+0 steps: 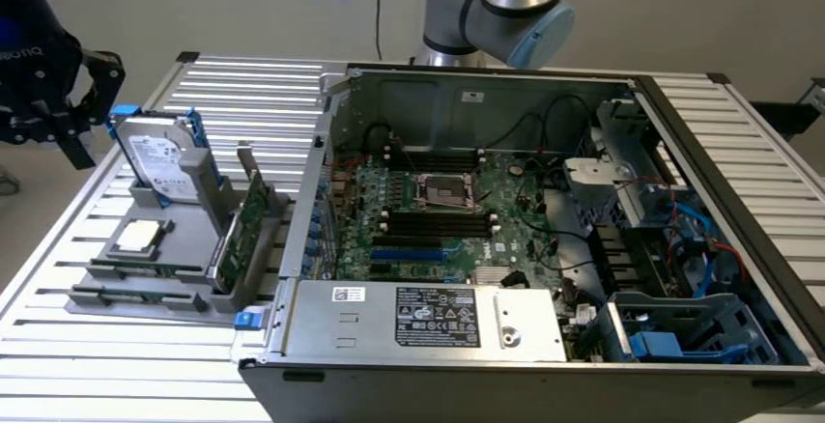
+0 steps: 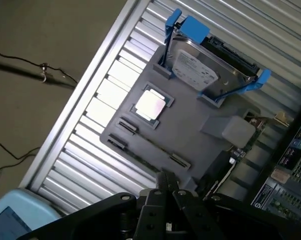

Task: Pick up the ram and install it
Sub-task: 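Pick up the ram and move it above insertion slot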

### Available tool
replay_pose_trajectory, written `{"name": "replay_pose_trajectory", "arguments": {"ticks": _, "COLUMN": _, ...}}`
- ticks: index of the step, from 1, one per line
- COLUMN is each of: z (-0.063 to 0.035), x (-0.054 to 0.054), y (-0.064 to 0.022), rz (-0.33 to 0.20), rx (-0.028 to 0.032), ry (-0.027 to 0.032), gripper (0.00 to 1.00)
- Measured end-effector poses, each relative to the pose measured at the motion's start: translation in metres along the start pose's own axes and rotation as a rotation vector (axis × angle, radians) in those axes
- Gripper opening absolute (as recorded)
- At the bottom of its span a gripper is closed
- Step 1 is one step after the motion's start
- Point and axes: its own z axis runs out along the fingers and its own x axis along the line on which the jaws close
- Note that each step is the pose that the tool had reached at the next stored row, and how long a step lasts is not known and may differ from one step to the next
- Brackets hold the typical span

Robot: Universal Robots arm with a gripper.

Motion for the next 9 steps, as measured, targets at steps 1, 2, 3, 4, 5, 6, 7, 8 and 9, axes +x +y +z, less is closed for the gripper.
{"name": "replay_pose_trajectory", "arguments": {"ticks": 1, "z": 0.0, "x": 0.0, "y": 0.0, "rz": -0.018, "rx": 0.0004, "ry": 0.0008, "gripper": 0.11}}
{"name": "replay_pose_trajectory", "arguments": {"ticks": 2, "z": 0.0001, "x": 0.0, "y": 0.0, "rz": -0.036, "rx": 0.0007, "ry": 0.0017, "gripper": 0.11}}
{"name": "replay_pose_trajectory", "arguments": {"ticks": 3, "z": 0.0001, "x": 0.0, "y": 0.0, "rz": -0.054, "rx": 0.0011, "ry": 0.0025, "gripper": 0.11}}
{"name": "replay_pose_trajectory", "arguments": {"ticks": 4, "z": 0.0001, "x": 0.0, "y": 0.0, "rz": -0.073, "rx": 0.0015, "ry": 0.0033, "gripper": 0.11}}
{"name": "replay_pose_trajectory", "arguments": {"ticks": 5, "z": 0.0002, "x": 0.0, "y": 0.0, "rz": -0.091, "rx": 0.0019, "ry": 0.0041, "gripper": 0.11}}
{"name": "replay_pose_trajectory", "arguments": {"ticks": 6, "z": 0.0002, "x": 0.0, "y": 0.0, "rz": -0.109, "rx": 0.0022, "ry": 0.0049, "gripper": 0.11}}
{"name": "replay_pose_trajectory", "arguments": {"ticks": 7, "z": 0.0002, "x": 0.0, "y": 0.0, "rz": -0.127, "rx": 0.0027, "ry": 0.0057, "gripper": 0.11}}
{"name": "replay_pose_trajectory", "arguments": {"ticks": 8, "z": 0.0002, "x": 0.0, "y": 0.0, "rz": -0.145, "rx": 0.003, "ry": 0.0066, "gripper": 0.11}}
{"name": "replay_pose_trajectory", "arguments": {"ticks": 9, "z": 0.0002, "x": 0.0, "y": 0.0, "rz": -0.163, "rx": 0.0034, "ry": 0.0074, "gripper": 0.11}}
